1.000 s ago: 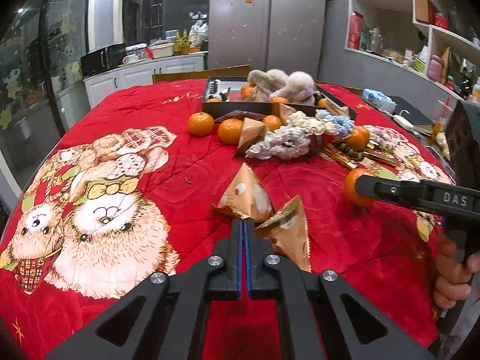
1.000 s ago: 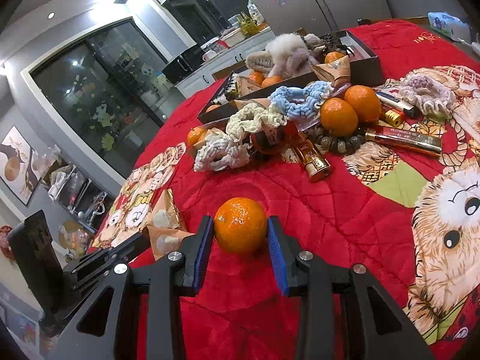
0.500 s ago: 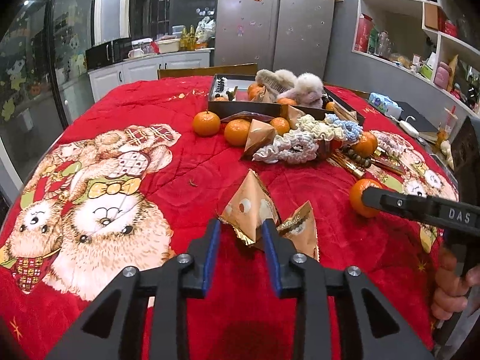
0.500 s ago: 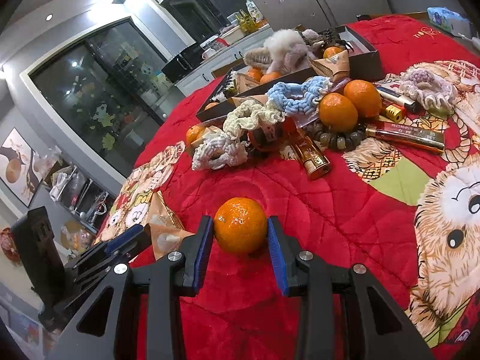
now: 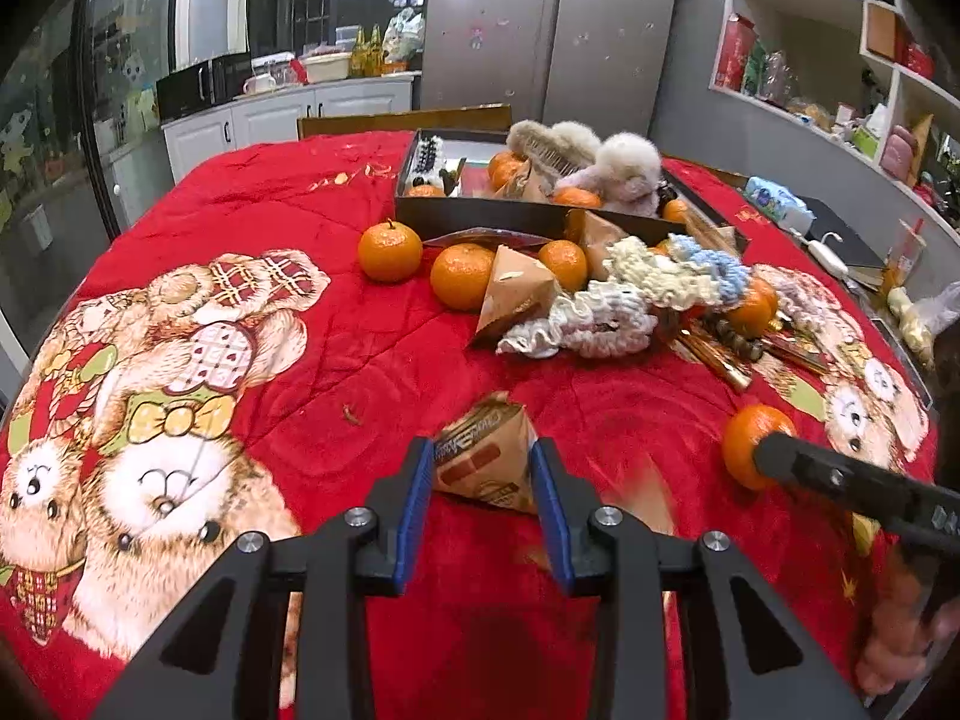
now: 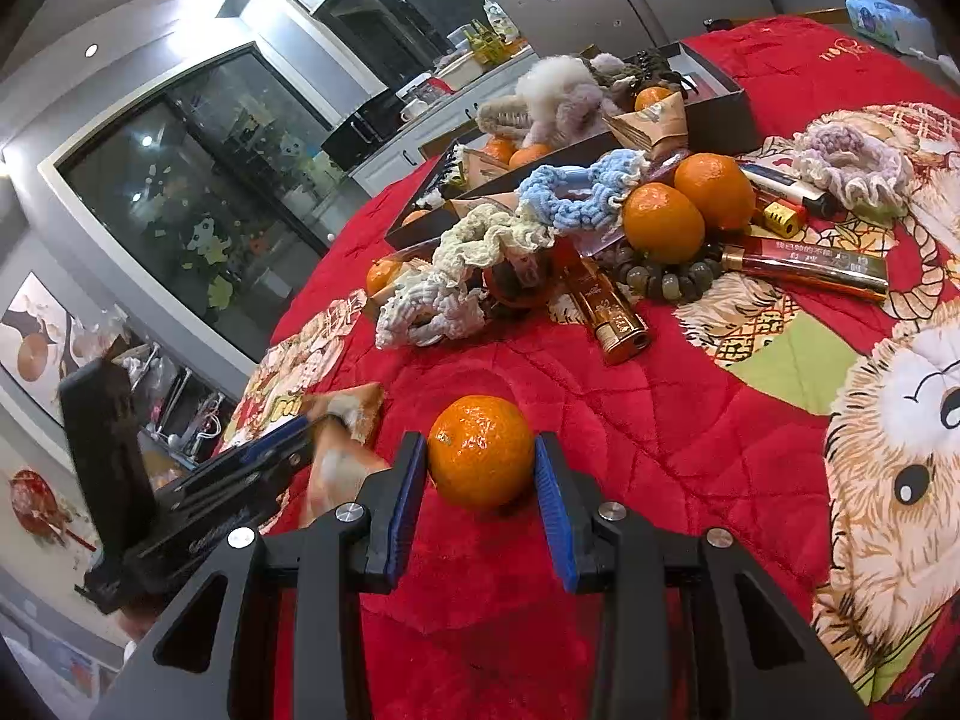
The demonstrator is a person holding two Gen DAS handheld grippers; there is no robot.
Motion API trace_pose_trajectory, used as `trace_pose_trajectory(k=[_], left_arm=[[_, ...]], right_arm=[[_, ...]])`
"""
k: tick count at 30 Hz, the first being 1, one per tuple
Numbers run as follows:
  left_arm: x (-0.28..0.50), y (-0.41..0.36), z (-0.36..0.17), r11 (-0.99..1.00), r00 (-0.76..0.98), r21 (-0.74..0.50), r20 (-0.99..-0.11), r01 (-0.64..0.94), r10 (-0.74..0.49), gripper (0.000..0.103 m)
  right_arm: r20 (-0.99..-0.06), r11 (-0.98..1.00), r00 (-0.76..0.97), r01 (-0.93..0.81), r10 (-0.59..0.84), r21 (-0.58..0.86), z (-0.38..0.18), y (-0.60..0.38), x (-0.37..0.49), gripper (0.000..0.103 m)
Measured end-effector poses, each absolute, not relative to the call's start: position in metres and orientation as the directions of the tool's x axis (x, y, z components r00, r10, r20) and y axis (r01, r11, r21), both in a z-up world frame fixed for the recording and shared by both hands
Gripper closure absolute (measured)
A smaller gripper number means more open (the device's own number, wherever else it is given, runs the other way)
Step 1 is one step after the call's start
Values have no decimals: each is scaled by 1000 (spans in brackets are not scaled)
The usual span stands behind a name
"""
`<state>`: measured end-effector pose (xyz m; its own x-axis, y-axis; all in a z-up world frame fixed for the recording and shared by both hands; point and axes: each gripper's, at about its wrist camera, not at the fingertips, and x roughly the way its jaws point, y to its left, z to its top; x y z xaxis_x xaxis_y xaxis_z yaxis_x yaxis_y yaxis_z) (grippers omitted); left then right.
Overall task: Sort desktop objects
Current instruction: 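Lift the packet and orange with both tools and carry them toward the tray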
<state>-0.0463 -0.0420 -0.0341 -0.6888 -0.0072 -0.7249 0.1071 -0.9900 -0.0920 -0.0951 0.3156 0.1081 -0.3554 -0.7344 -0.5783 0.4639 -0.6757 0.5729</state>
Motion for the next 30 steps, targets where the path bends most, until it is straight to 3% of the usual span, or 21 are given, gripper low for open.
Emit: trace_pose_trajectory(k=[7, 30], left_arm=[[-64, -41, -45, -990, -658, -87, -753, 111, -8, 58], [-40, -47, -20, -988, -719, -105, -695, 115, -10, 66]], right_arm=[[-578, -671, -346, 465, -739, 578, 107, 314, -98, 68], [-570, -690, -396, 496, -720, 527, 125, 309, -80, 68]])
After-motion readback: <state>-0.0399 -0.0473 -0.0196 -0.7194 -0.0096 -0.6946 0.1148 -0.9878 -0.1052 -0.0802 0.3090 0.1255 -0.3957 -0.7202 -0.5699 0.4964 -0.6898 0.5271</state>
